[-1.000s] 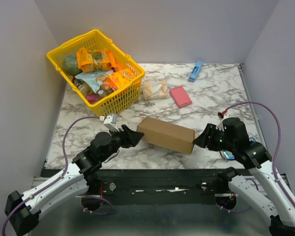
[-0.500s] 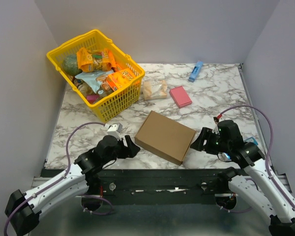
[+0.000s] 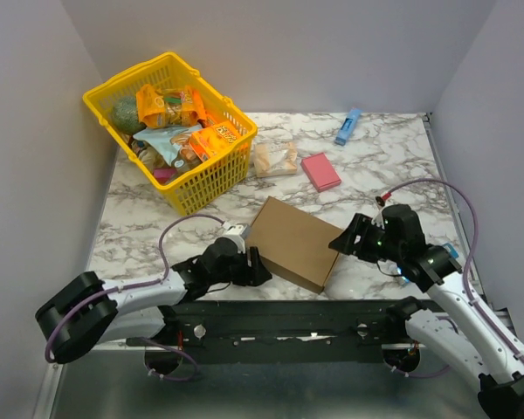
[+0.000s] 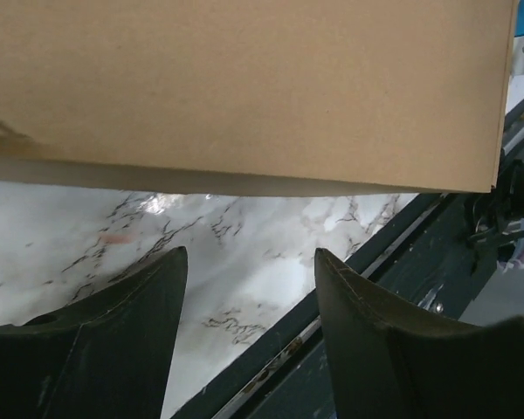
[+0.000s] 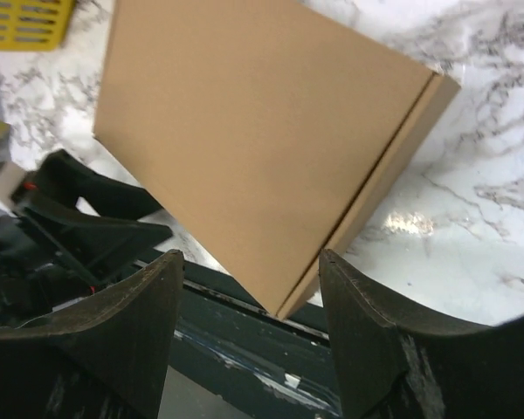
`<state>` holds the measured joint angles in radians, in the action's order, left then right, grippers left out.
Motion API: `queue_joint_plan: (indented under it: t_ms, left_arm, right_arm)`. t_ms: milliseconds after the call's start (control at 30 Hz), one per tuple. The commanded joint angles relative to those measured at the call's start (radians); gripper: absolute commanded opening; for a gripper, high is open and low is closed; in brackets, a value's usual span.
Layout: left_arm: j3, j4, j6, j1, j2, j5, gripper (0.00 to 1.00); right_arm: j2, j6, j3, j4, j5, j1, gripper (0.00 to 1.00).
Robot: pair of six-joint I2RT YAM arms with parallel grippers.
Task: Fold the paper box
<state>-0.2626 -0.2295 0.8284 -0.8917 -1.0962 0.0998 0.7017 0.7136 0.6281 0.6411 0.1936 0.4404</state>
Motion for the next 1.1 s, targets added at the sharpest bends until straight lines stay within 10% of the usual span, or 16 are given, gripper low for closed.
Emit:
queue_joint_plan:
  t_ms: [0, 500, 867, 1067]
  left_arm:
    - [-0.052, -0.255, 0.031, -0.027, -0.157, 0.05, 0.69]
    - [-0.503, -0.364, -0.075, -0.05, -0.669, 0.081, 0.7]
    - [-0.252, -0.334, -0.146, 0.108, -0.394, 0.034, 0.99]
    - [-0.39, 0.006, -0.34, 0.22, -0.148, -0.054, 0.99]
  right_arm:
    - [0.001, -0.013, 0.062, -0.041, -0.049, 0.001, 0.71]
    - [-0.01, -0.054, 0.139, -0.031, -0.121, 0.003, 0.74]
    - [0.157, -0.193, 0.202, -0.083, -0.121, -0.008, 0.96]
    - [0.237, -0.276, 0.283, -0.194, -0.026, -0.219, 0.96]
